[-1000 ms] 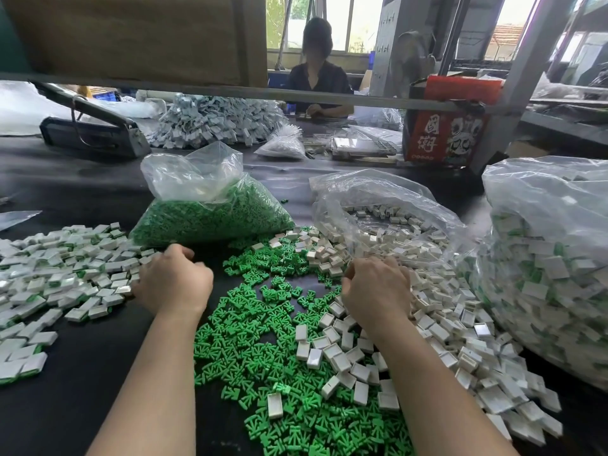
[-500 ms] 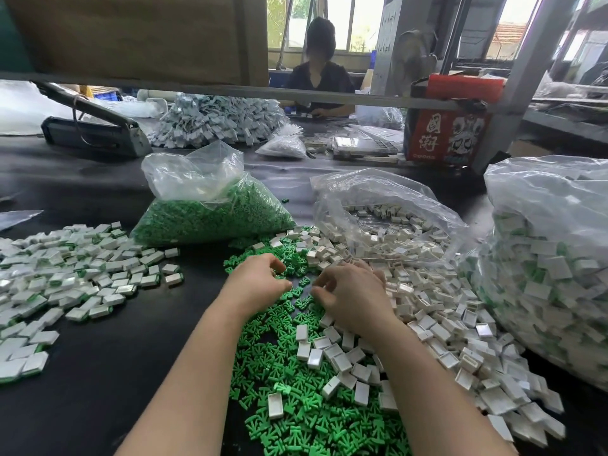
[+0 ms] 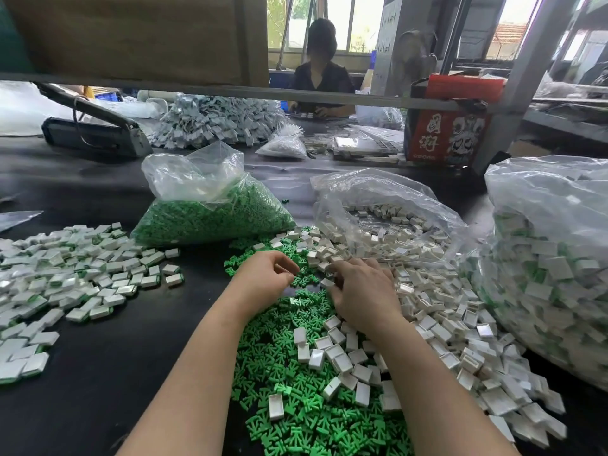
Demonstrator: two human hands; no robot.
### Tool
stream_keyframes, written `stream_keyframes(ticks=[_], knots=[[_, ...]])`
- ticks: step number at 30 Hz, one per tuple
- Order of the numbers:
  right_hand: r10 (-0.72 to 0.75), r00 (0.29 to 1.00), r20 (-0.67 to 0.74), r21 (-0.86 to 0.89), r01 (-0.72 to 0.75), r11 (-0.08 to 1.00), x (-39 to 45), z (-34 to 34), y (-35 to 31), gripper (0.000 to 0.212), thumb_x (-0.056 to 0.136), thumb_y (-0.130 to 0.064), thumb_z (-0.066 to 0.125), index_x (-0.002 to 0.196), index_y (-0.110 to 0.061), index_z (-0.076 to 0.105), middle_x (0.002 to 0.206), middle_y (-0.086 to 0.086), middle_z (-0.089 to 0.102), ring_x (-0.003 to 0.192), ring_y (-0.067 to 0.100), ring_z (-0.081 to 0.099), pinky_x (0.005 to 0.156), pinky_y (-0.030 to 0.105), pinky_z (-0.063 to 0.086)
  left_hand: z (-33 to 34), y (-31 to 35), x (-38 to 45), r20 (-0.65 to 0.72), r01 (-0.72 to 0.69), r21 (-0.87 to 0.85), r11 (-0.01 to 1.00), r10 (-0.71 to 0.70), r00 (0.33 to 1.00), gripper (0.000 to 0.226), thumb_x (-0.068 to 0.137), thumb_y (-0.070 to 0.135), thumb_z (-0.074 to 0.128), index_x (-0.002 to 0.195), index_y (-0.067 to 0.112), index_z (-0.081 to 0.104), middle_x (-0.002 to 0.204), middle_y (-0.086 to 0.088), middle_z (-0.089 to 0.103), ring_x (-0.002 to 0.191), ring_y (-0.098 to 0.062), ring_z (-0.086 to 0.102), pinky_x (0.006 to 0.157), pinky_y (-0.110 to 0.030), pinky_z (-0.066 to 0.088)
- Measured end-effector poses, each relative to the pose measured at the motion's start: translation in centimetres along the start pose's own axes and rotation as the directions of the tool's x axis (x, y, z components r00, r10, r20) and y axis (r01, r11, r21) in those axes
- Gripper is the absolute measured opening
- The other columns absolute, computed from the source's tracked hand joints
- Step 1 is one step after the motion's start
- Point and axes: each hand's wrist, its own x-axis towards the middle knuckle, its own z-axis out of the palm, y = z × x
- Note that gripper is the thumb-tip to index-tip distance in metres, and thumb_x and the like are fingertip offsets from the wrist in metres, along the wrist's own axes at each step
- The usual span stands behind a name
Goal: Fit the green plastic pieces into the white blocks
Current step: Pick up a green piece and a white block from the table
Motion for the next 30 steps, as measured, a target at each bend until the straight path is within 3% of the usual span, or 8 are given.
stream_keyframes(ticks=[7, 9, 14, 16, 19, 22, 24, 30], knots=[[-0.034, 0.999, -0.028, 0.050, 0.036, 0.998, 0.0, 0.2, 0.0, 0.018, 0.095, -0.037, 0.053, 0.107, -0.028, 0.063, 0.104, -0.009, 0.066, 0.100, 0.016, 0.048, 0.087, 0.034, 0.035, 0.6, 0.3, 0.1, 0.017, 0.010, -0.080, 0.997, -0.008, 1.000, 0.008, 0.091, 0.016, 0.067, 0.091, 0.024, 0.068, 0.090, 0.000, 0.069, 0.082, -0.015, 0.065, 0.067, -0.026, 0.051], [-0.039, 0.997, -0.063, 0.134, 0.047, 0.990, 0.0, 0.1, -0.1, 0.015, 0.095, -0.035, 0.054, 0.105, -0.025, 0.062, 0.099, -0.009, 0.065, 0.095, 0.014, 0.052, 0.091, 0.033, 0.039, 0.9, 0.5, 0.1, 0.058, 0.013, -0.151, 0.988, -0.004, 0.998, 0.003, 0.091, 0.019, 0.068, 0.093, 0.021, 0.069, 0.088, -0.001, 0.072, 0.080, -0.015, 0.067, 0.071, -0.029, 0.056], [-0.130, 0.968, -0.216, 0.382, 0.206, 0.901, 0.1, -0.9, -1.1, 0.017, 0.089, -0.026, 0.068, 0.106, -0.021, 0.065, 0.093, -0.010, 0.069, 0.088, 0.010, 0.061, 0.084, 0.029, 0.049, 1.3, 1.3, -0.1, 0.098, 0.020, -0.394, 0.919, 0.020, 0.995, 0.012, 0.084, 0.027, 0.074, 0.092, 0.019, 0.073, 0.076, 0.005, 0.076, 0.064, -0.004, 0.066, 0.053, -0.017, 0.050], [-0.121, 0.967, -0.225, 0.497, 0.220, 0.839, 0.1, -1.2, -1.1, 0.025, 0.086, -0.024, 0.073, 0.108, -0.020, 0.064, 0.092, -0.010, 0.070, 0.081, 0.002, 0.063, 0.075, 0.018, 0.051, 1.0, 1.4, -0.2, 0.072, 0.018, -0.482, 0.876, 0.019, 0.997, 0.015, 0.080, 0.023, 0.075, 0.092, 0.015, 0.075, 0.078, -0.002, 0.076, 0.068, -0.008, 0.068, 0.056, -0.018, 0.051], [-0.065, 0.984, -0.165, 0.570, 0.149, 0.808, 0.2, -1.3, -0.7, 0.021, 0.085, -0.026, 0.074, 0.103, -0.023, 0.064, 0.087, -0.011, 0.068, 0.068, -0.006, 0.059, 0.063, 0.014, 0.050, 0.4, 1.1, -0.4, 0.058, 0.061, -0.656, 0.752, -0.031, 0.998, 0.024, 0.067, 0.022, 0.078, 0.090, 0.014, 0.075, 0.080, -0.010, 0.076, 0.069, -0.014, 0.070, 0.059, -0.021, 0.055], [-0.122, 0.990, 0.065, 0.446, 0.081, 0.891, 0.2, -1.1, -0.4, 0.017, 0.084, -0.034, 0.074, 0.099, -0.029, 0.069, 0.084, -0.014, 0.066, 0.072, -0.002, 0.060, 0.072, 0.027, 0.057, -0.3, 0.9, -0.4, 0.087, 0.097, -0.763, 0.639, -0.048, 0.995, 0.027, 0.065, 0.019, 0.078, 0.092, 0.015, 0.075, 0.084, -0.013, 0.075, 0.067, -0.015, 0.070, 0.058, -0.021, 0.055], [-0.153, 0.971, 0.181, 0.340, 0.084, 0.937, 0.1, -0.9, -0.6, 0.026, 0.081, -0.043, 0.075, 0.104, -0.033, 0.071, 0.092, -0.014, 0.067, 0.079, 0.001, 0.060, 0.071, 0.021, 0.050, -0.5, 1.0, -0.5, 0.120, 0.121, -0.818, 0.563, -0.039, 0.992, 0.023, 0.065, 0.018, 0.077, 0.089, 0.015, 0.077, 0.085, -0.013, 0.075, 0.068, -0.015, 0.071, 0.058, -0.021, 0.056], [-0.156, 0.970, 0.186, 0.321, 0.090, 0.943, 0.0, -1.0, -1.0, 0.017, 0.079, -0.040, 0.077, 0.094, -0.033, 0.073, 0.091, -0.013, 0.066, 0.082, 0.004, 0.059, 0.070, 0.022, 0.048, -0.9, 1.1, -0.7, 0.192, 0.175, -0.904, 0.390, 0.006, 0.981, 0.028, 0.070, 0.009, 0.074, 0.097, 0.008, 0.076, 0.091, -0.013, 0.075, 0.076, -0.015, 0.073, 0.062, -0.021, 0.057]])
